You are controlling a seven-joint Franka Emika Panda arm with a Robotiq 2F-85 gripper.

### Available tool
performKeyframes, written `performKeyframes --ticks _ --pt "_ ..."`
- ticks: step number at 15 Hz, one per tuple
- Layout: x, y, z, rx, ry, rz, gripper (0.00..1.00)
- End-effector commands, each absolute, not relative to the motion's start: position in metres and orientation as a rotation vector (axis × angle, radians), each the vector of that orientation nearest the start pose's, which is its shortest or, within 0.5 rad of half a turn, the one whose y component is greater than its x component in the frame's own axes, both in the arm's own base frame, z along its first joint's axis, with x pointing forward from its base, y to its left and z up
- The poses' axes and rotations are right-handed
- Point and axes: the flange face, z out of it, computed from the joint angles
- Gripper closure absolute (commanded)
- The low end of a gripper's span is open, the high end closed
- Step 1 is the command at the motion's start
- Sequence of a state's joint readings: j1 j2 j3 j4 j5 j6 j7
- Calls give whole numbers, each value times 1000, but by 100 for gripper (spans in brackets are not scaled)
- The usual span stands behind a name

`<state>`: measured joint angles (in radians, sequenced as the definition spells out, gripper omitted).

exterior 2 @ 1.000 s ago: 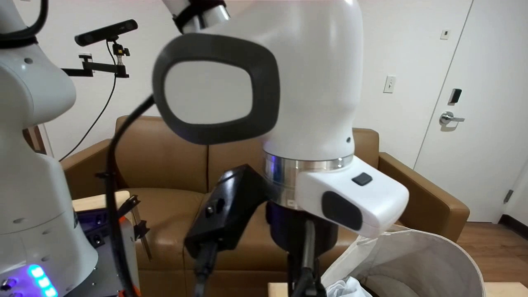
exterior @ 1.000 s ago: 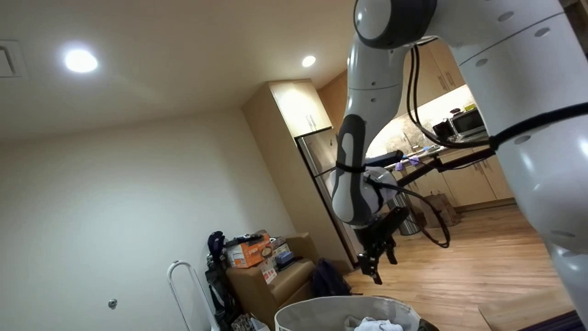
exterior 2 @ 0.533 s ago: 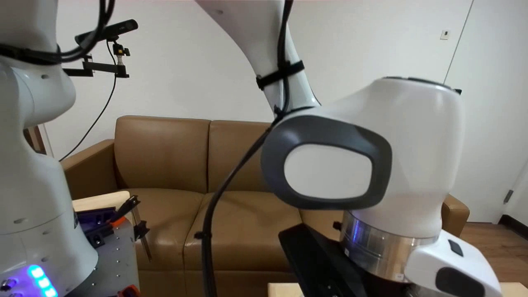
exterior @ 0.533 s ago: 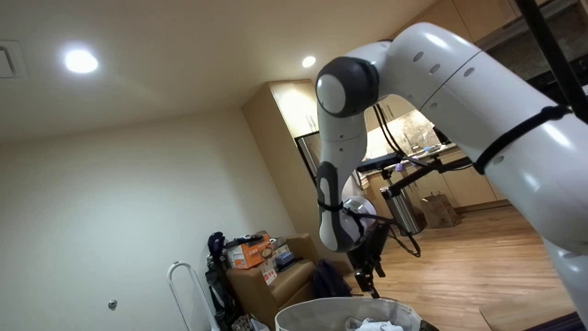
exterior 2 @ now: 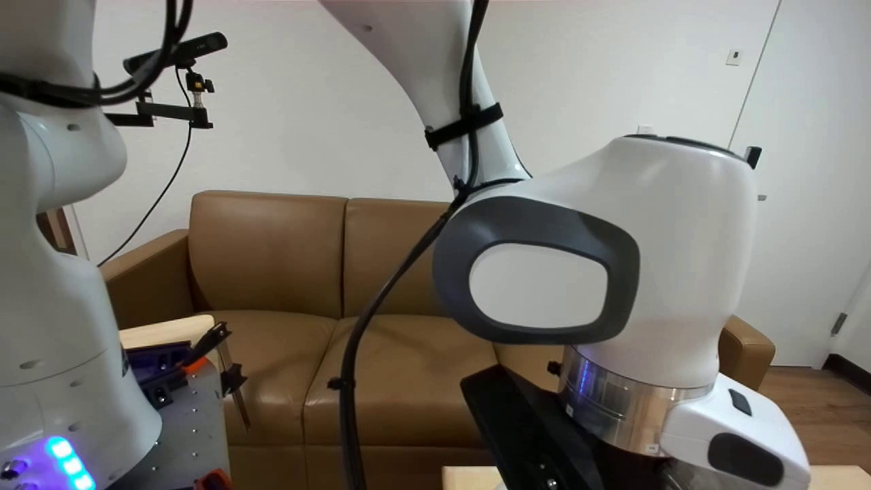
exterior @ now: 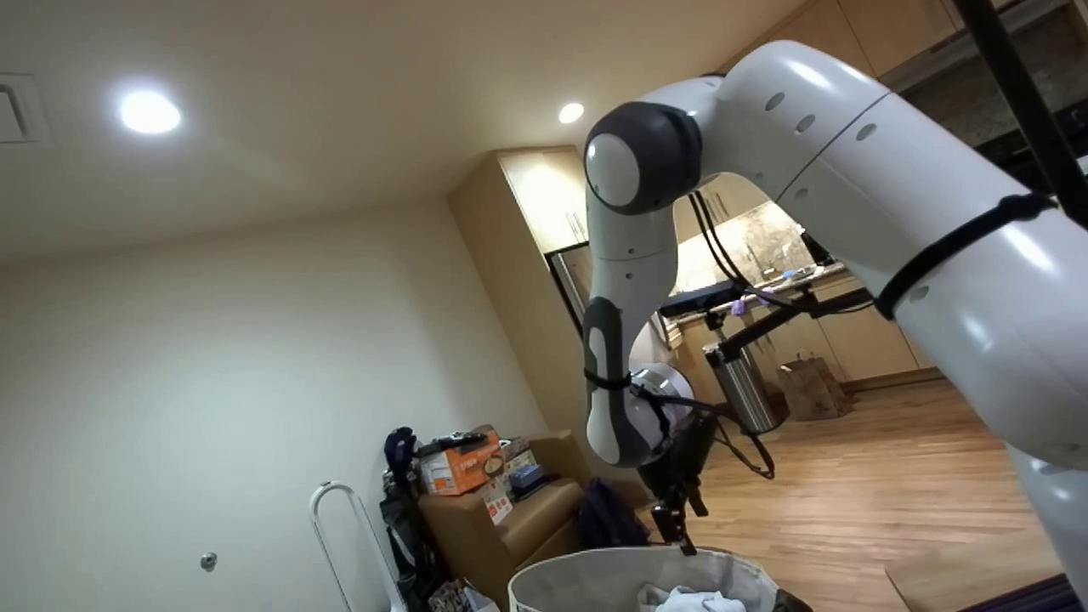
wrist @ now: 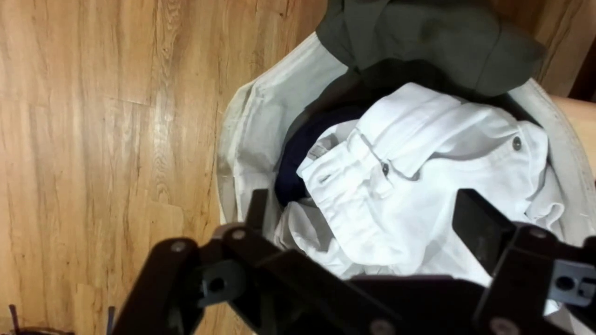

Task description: Remove the white clothing from the laundry bag and place it on the sofa

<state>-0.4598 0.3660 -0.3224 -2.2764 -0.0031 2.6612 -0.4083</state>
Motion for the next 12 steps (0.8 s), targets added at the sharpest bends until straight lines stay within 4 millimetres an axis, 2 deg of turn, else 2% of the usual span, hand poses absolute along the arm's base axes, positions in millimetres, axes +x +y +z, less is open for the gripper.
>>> performKeyframes --ticks 1,3,8,10,12 --pt "398 -393 156 -3110 473 -66 0" --pt "408 -399 123 -3067 435 -89 0" --pt "426 -422 37 -3097 271 -50 0" --pt "440 -423 2 -3053 164 -95 0" --pt "454 -420 -25 -2991 65 -139 0"
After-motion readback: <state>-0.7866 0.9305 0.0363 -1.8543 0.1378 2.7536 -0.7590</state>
